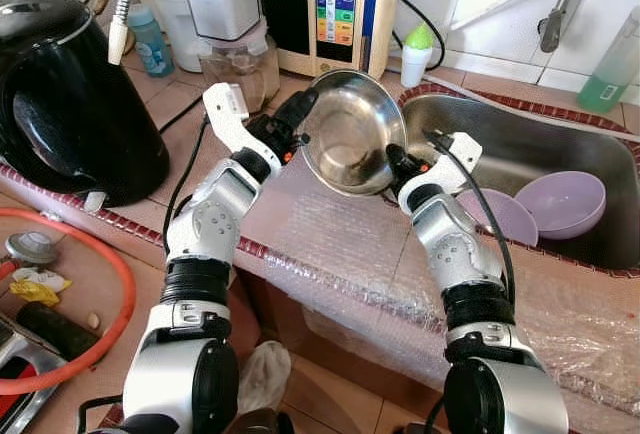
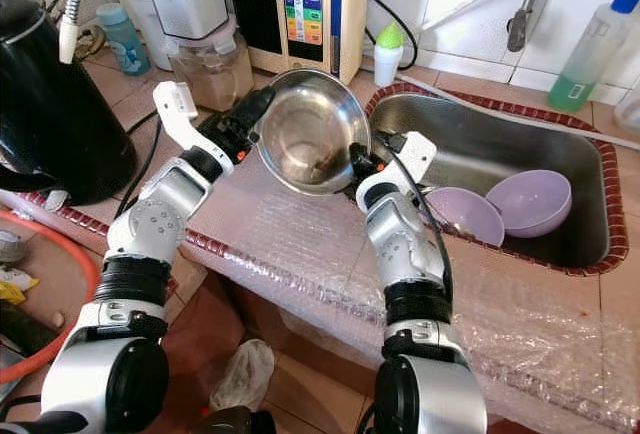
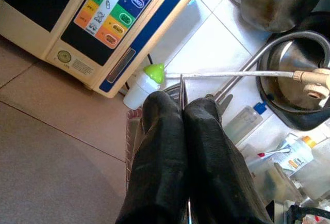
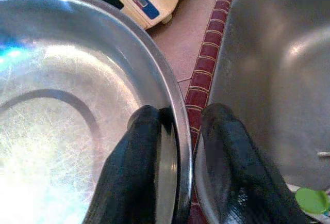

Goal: Kitchen organization

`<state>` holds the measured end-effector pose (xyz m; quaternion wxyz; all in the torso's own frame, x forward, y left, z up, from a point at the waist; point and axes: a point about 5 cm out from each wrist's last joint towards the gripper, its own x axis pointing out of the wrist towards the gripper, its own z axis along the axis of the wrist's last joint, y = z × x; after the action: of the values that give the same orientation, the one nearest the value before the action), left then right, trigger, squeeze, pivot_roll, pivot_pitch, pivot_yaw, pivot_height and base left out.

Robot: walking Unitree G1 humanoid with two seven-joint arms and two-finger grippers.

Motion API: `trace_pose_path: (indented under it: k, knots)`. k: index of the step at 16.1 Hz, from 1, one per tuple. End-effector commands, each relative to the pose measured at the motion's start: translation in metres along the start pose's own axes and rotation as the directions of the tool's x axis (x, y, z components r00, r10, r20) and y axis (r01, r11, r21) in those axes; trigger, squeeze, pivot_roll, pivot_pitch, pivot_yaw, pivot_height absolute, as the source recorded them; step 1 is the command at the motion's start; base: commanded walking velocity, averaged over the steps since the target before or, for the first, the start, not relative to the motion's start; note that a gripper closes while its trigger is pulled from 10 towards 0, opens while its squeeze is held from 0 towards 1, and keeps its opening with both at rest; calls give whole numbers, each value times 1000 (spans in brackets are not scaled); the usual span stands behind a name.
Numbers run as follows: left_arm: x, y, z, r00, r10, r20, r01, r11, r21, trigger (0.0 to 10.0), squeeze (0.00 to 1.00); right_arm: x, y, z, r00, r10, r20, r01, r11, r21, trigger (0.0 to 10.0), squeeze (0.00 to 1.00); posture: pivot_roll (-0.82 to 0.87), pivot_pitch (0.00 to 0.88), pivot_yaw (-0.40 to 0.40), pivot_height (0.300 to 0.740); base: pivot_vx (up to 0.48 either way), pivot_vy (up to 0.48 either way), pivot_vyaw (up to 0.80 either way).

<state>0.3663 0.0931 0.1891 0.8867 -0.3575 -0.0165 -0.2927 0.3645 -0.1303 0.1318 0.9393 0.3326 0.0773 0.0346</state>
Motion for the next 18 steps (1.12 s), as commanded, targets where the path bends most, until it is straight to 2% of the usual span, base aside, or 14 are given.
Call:
trace_pose_path:
  k: [1, 7, 11, 12, 14, 15, 16, 17, 18]
  knots:
    - [0, -2, 9, 1000, -18, 24, 18, 999, 27, 0, 0, 1, -4, 4, 1000, -23, 3, 23, 999, 35, 0, 0, -44, 4, 77, 740, 0, 0, 0]
    - [-5, 4, 2, 1000, 9, -4, -9, 999, 42, 0, 0, 4, -3, 24, 997, 9, 80, -17, 995, 96, 0, 0, -44, 3, 77, 740, 0, 0, 0]
    - [-5, 4, 3, 1000, 10, 0, -10, 999, 43, 0, 0, 3, 2, 17, 997, 72, 37, -75, 993, 86, 0, 0, -41, 1, 72, 740, 0, 0, 0]
    - [-5, 5, 2, 1000, 13, -2, -13, 999, 44, 0, 0, 2, 9, 13, 989, 147, 5, -147, 988, 49, 0, 0, -41, 1, 73, 740, 0, 0, 0]
    - [-5, 4, 2, 1000, 11, -4, -11, 999, 42, 0, 0, -1, 14, 8, 973, 226, -50, -227, 974, -3, 0, 0, -41, 1, 73, 740, 0, 0, 0]
    - [-5, 4, 2, 1000, 9, -4, -9, 999, 41, 0, 0, -3, 15, 3, 960, 267, -87, -271, 962, -38, 5020, 0, -42, 0, 74, 740, 0, 0, 0]
    - [-5, 4, 4, 1000, 6, 0, -6, 999, 39, 0, 0, -4, 12, -3, 958, 265, -111, -274, 959, -68, 10000, 439, -42, 0, 74, 740, 0, 0, 0]
    - [-4, 3, 6, 1000, 1, 6, -1, 999, 37, 0, 0, -5, 8, -7, 958, 254, -130, -266, 961, -81, 10000, 1000, -42, 0, 74, 740, 0, 0, 0]
    - [-3, 2, 7, 1000, -3, 11, 3, 999, 34, 0, 0, -6, 8, -11, 952, 268, -146, -282, 955, -85, 10000, 1000, -38, 0, 72, 740, 0, 0, 0]
